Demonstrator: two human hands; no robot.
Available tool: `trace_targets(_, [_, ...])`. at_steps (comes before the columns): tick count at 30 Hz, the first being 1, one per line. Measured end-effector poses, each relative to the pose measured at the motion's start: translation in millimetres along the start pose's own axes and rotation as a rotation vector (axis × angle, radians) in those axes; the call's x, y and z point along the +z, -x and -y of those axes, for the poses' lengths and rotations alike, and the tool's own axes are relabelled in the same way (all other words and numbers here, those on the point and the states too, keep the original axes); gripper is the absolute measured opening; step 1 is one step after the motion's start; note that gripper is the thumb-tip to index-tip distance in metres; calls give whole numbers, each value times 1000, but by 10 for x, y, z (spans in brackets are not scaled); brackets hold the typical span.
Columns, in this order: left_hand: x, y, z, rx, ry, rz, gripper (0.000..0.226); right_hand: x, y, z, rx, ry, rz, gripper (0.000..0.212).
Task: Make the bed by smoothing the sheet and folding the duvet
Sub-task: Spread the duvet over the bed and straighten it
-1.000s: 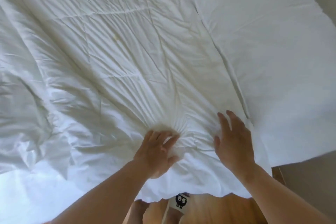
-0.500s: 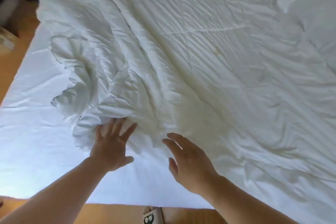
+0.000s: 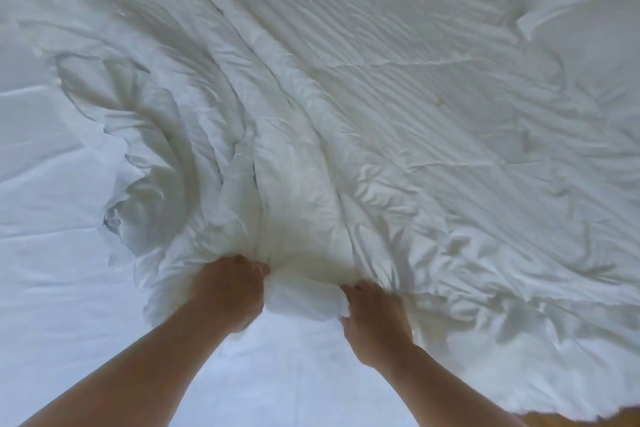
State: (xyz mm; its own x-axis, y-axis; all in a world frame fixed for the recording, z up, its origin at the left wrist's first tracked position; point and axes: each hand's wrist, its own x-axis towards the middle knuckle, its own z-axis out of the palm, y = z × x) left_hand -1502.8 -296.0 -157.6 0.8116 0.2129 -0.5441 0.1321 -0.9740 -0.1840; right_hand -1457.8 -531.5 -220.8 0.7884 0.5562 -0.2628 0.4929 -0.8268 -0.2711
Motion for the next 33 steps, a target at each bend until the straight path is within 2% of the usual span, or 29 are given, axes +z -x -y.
trace_targets(4, [336, 613, 251, 91, -44, 273, 43, 202, 494, 278, -141, -90, 130, 57])
trace_targets(7, [704, 884, 405, 47, 97, 446, 26, 428, 710, 488, -179, -71, 149, 60])
trace_targets(10, [919, 1038, 411, 49, 245, 442, 48, 467, 836, 580, -131, -97, 225, 58])
trace_targets(12, [837, 1048, 290, -12, 244, 455, 59, 421, 917, 630, -56, -126, 260, 66])
trace_targets(15, [611, 1197, 249, -4, 307, 486, 90, 165, 990, 728, -3, -166, 287, 81])
trace_targets(17, [377, 1267, 434, -3, 432, 391, 78, -12, 1021, 795, 2, -179, 329, 84])
trace_targets(19, [184, 1332, 771, -45, 537, 173, 48, -192, 1017, 929, 15, -260, 407, 85])
trace_targets(20, [115, 1329, 977, -75, 529, 34, 36, -266, 992, 1026, 32, -348, 388, 87])
trace_targets(22, [39, 1301, 1486, -141, 460, -191, 28, -375, 882, 1318, 46, -463, 296, 99])
trace_targets(24, [68, 1216, 1966, -234, 403, -188, 39, -469, 733, 1711, 13, -509, 197, 93])
trace_targets(27, [177, 948, 2483, -296, 316, -51, 71, -623, 419, 2424, -74, -567, 37, 74])
trace_targets(30, [223, 381, 2730, -209, 580, -92, 84, -644, -125, 3120, -139, -619, 32, 77])
trace_targets(33, [105, -255, 2742, -268, 935, -48, 104, -402, -755, 3515, 54, -605, 72, 100])
